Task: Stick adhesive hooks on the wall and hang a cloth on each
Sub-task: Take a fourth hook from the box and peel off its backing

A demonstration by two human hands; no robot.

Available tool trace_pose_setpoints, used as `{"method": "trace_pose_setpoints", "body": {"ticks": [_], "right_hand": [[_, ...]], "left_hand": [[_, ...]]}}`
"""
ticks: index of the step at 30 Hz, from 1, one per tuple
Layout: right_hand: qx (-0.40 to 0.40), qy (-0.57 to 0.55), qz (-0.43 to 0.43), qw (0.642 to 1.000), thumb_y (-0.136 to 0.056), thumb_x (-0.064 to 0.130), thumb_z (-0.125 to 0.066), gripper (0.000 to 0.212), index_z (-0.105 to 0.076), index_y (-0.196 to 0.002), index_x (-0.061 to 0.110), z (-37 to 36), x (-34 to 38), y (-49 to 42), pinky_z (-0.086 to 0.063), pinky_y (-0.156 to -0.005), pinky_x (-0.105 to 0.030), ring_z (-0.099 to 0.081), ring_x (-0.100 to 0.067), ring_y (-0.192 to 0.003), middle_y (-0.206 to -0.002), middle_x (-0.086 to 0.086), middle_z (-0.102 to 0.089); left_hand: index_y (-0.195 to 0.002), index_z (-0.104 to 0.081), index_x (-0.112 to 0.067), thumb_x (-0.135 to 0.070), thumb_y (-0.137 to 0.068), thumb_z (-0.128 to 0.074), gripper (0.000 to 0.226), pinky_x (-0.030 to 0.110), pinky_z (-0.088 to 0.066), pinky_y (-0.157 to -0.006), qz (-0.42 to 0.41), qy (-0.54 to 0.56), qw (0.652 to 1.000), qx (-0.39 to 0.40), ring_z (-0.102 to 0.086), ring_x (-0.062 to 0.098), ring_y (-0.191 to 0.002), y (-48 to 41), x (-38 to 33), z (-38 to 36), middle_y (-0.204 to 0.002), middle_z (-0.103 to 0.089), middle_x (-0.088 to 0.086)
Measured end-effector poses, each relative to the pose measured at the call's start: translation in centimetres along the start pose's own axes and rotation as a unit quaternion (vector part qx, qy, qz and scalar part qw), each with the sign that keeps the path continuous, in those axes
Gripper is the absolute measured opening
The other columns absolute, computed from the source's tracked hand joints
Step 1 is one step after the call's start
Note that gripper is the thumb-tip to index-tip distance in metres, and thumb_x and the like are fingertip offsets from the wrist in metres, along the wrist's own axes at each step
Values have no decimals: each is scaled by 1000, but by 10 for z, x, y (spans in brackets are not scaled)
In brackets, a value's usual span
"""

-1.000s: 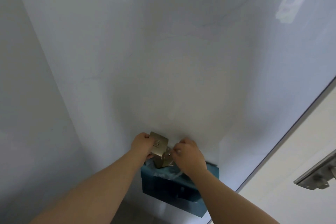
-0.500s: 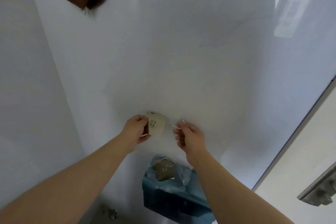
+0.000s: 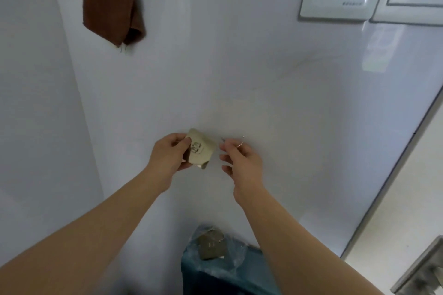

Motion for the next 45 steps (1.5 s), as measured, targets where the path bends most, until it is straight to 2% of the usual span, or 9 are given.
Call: {"method": "trace_pose_setpoints", "body": {"ticks": [8,13,18,25,28,34,36,41,45], "right_hand": [[59,31,31,997,-88,3,-59,17,-61,-82,19,-25,18,0,-51,-57,-16,-61,-10,-71,-76,3,-66],[124,133,107,978,-88,4,-58,22,-60,-76,23,-48,46,-1,-46,-58,-13,-57,-4,-66,-71,7,-63],[209,179,120,954,-88,1,-57,14,-63,-92,13,-79,60,-1,-43,-54,-6,-56,9,-52,-73,5,-62],[115,131,180,968,-91,8,-55,19,-65,-81,20,-65,78,-6,-47,-60,-12,-56,6,-55,-68,12,-64],[49,73,215,973,-95,16,-51,23,-63,-80,29,-45,86,-4,-47,-63,-11,-58,8,-66,-77,12,-66],[100,-74,128,984,-96,10,-47,21,-65,-87,18,-54,83,-5,-47,-57,-15,-63,-4,-64,-74,6,-71],[134,-118,104,979,-97,12,-45,21,-64,-88,15,-62,83,-5,-48,-56,-16,-64,-5,-61,-72,5,-73],[169,-143,62,973,-99,19,-39,28,-62,-83,13,-75,81,-6,-47,-57,-18,-60,-6,-54,-63,4,-70],[163,-109,63,979,-97,15,-43,35,-66,-71,18,-79,77,-8,-44,-57,-20,-51,-7,-53,-57,4,-63]], "left_hand": [[-92,-59,-12,-11,-94,-50,9,29,-59,-66,3,58,992,111,-65,17,-78,7,-16,-27,-93,-65,10],[-104,-67,-10,-65,-85,-35,66,48,-56,-74,177,141,933,280,-68,34,-88,15,-3,-39,-100,-70,16],[-85,-77,-12,-64,-71,-42,64,40,-55,-74,164,85,917,353,-69,27,-75,16,-19,-38,-91,-70,16],[-91,-75,-15,-53,-76,-47,50,29,-48,-68,111,148,923,338,-63,18,-71,8,-35,-36,-94,-68,11],[-102,-73,-13,-48,-59,-74,55,31,-54,-73,87,230,908,339,-68,23,-86,9,-41,-37,-106,-68,13],[-117,-59,-15,-35,-43,-90,82,45,-49,-94,12,261,906,333,-58,24,-119,2,-64,-41,-129,-60,10],[-118,-56,-20,-36,-44,-89,83,43,-45,-96,-12,227,921,317,-59,18,-118,-2,-67,-39,-127,-62,3],[-103,-61,-27,-26,-73,-57,31,29,-41,-85,-60,176,941,283,-58,5,-93,-8,-73,-39,-98,-64,-11],[-102,-61,-26,-31,-66,-74,39,29,-47,-86,-78,193,928,309,-62,6,-91,-8,-77,-45,-97,-66,-9]]}}
Point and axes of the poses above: each hand's wrist, its own y-axis away from the middle knuckle, its own z-axis out of the back of the hand, x = y × z, the point moved 10 cm from there along -y, towards the middle knuckle
